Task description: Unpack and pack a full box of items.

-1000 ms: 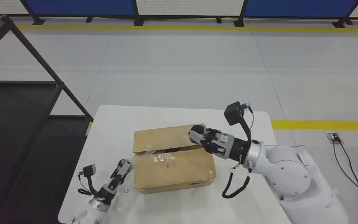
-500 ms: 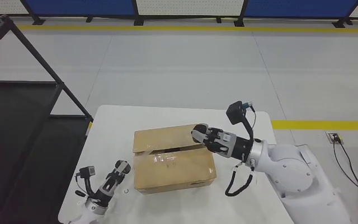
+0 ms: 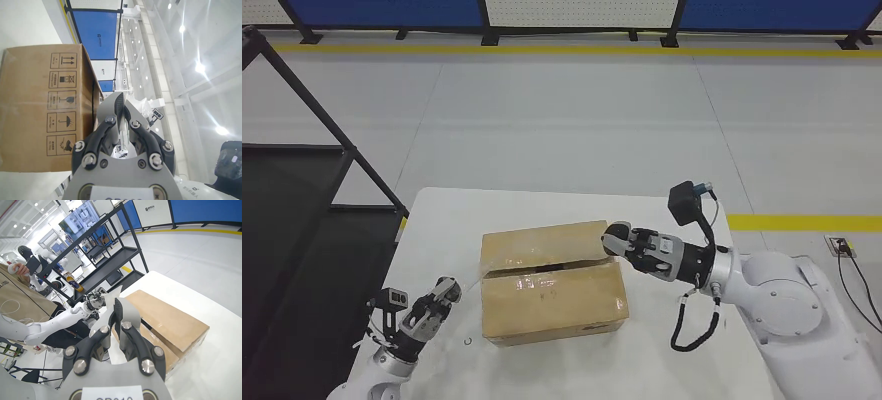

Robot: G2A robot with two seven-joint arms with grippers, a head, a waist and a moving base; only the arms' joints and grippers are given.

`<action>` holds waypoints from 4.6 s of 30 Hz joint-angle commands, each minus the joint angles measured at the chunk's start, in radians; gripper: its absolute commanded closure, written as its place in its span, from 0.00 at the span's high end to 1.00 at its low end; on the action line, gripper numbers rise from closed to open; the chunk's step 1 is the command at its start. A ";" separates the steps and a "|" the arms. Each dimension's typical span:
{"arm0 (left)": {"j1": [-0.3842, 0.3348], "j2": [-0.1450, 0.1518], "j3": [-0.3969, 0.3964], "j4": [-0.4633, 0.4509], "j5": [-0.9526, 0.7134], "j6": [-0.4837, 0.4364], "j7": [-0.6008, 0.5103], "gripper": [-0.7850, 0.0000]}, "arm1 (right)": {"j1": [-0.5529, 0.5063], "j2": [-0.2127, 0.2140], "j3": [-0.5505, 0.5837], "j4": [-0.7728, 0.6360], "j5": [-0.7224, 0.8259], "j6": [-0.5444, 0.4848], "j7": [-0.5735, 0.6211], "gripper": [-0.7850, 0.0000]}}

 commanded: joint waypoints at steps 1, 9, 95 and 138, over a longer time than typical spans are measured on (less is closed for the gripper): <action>0.000 0.000 0.000 0.000 0.002 -0.001 0.001 0.00 | 0.000 0.000 0.000 0.000 0.000 0.000 0.000 0.00; 0.004 -0.002 0.008 -0.013 -0.051 0.057 0.012 0.00 | -0.019 0.001 0.007 0.007 -0.007 0.023 -0.025 0.00; -0.075 0.143 -0.134 -0.093 -2.507 1.120 1.542 0.00 | -0.010 0.001 -0.100 0.237 -0.263 0.032 -0.122 0.00; -0.095 0.181 -0.073 -0.090 -2.458 1.033 1.526 1.00 | 0.011 -0.020 -0.160 0.254 -0.410 0.205 -0.072 0.02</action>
